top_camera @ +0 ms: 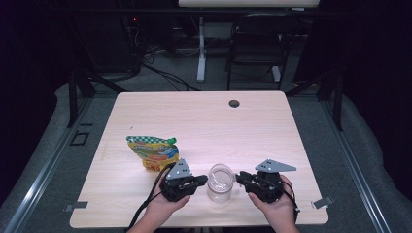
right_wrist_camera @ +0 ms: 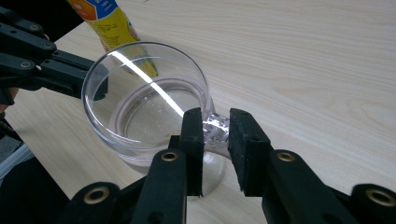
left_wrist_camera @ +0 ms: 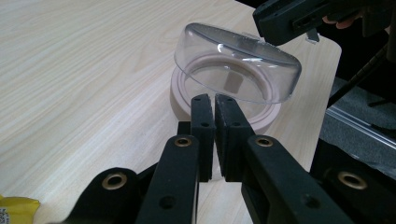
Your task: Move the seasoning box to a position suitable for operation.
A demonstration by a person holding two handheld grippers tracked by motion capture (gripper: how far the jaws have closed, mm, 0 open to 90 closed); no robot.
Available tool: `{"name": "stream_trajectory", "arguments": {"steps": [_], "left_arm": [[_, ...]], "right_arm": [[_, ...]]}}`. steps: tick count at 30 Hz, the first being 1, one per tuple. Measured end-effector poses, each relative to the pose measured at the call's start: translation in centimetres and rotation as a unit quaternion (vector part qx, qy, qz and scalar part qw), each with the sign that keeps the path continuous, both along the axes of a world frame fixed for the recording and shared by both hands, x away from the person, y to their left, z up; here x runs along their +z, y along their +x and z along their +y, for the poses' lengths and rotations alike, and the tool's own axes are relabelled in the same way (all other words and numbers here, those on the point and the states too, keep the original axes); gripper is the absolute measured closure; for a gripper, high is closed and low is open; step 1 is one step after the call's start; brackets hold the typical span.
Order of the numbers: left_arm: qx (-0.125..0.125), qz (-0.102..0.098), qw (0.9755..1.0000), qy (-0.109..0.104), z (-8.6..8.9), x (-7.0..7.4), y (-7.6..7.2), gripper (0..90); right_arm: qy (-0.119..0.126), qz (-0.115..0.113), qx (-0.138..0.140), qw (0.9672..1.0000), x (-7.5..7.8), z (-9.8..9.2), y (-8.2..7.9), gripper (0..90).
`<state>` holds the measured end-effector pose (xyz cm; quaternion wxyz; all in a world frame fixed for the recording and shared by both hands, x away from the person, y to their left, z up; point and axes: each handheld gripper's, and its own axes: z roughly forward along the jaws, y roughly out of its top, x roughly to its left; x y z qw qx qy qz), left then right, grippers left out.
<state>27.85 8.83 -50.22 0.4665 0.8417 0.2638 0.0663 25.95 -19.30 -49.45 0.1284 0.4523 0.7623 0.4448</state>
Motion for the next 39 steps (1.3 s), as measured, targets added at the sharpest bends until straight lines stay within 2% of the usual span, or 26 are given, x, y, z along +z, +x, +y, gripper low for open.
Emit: {"name": "stream_trajectory", "arguments": {"steps": [2, 7, 12, 13, 18, 22, 24, 25, 26, 27, 31, 36, 39], "left_arm": [[0.000, -0.001, 1.0000, 0.002, 0.0, 0.0, 0.0, 86.4], [-0.004, -0.001, 0.9999, -0.013, 0.0, 0.2, 0.0, 86.5], [-0.006, -0.007, 0.9999, -0.010, -0.3, 0.2, -0.1, 86.1], [-0.006, -0.009, 0.9999, -0.003, -0.4, 0.2, -0.1, 85.8], [-0.007, -0.008, 0.9999, -0.010, -0.4, 0.3, -0.1, 85.2], [-0.010, -0.008, 0.9999, -0.009, -0.5, 0.5, 0.0, 84.9], [-0.010, -0.009, 0.9998, -0.011, -0.6, 0.5, 0.1, 84.9], [-0.010, -0.009, 0.9998, -0.011, -0.6, 0.5, 0.1, 84.9], [-0.011, -0.009, 0.9999, -0.007, -0.7, 0.6, 0.1, 84.9], [-0.012, -0.012, 0.9998, -0.009, -0.8, 0.6, 0.1, 84.7], [-0.016, -0.012, 0.9998, -0.010, -1.0, 0.8, 0.2, 84.4], [-0.017, -0.013, 0.9997, -0.009, -1.1, 1.0, 0.4, 83.8], [-0.016, -0.014, 0.9997, -0.012, -1.0, 1.3, 0.5, 83.5]], "right_arm": [[0.001, 0.001, 0.000, 1.0000, 0.0, 0.0, 0.0, 75.2], [0.004, -0.003, 0.002, 1.0000, -0.1, -0.1, -0.1, 75.0], [0.011, -0.003, -0.006, 0.9999, -0.3, -0.2, 0.0, 75.0], [0.013, -0.004, -0.010, 0.9999, -0.4, -0.2, 0.0, 75.0], [0.012, -0.005, -0.009, 0.9999, -0.3, -0.3, -0.2, 73.4], [0.012, -0.006, -0.002, 0.9999, -0.3, -0.4, -0.6, 67.3], [0.005, -0.014, 0.009, 0.9998, -0.4, -0.2, -1.0, 60.2], [0.005, -0.014, 0.009, 0.9998, -0.4, -0.2, -1.0, 60.2], [0.000, -0.020, 0.014, 0.9997, -0.4, -0.1, -1.1, 58.5], [-0.006, -0.038, 0.025, 0.9989, -0.3, 0.0, -1.6, 52.4], [-0.005, -0.057, 0.039, 0.9976, -0.3, 0.2, -2.0, 46.4], [-0.009, -0.059, 0.051, 0.9969, -0.4, 0.4, -2.3, 41.6], [-0.021, -0.055, 0.058, 0.9966, -0.6, 1.0, -2.5, 40.7]]}}
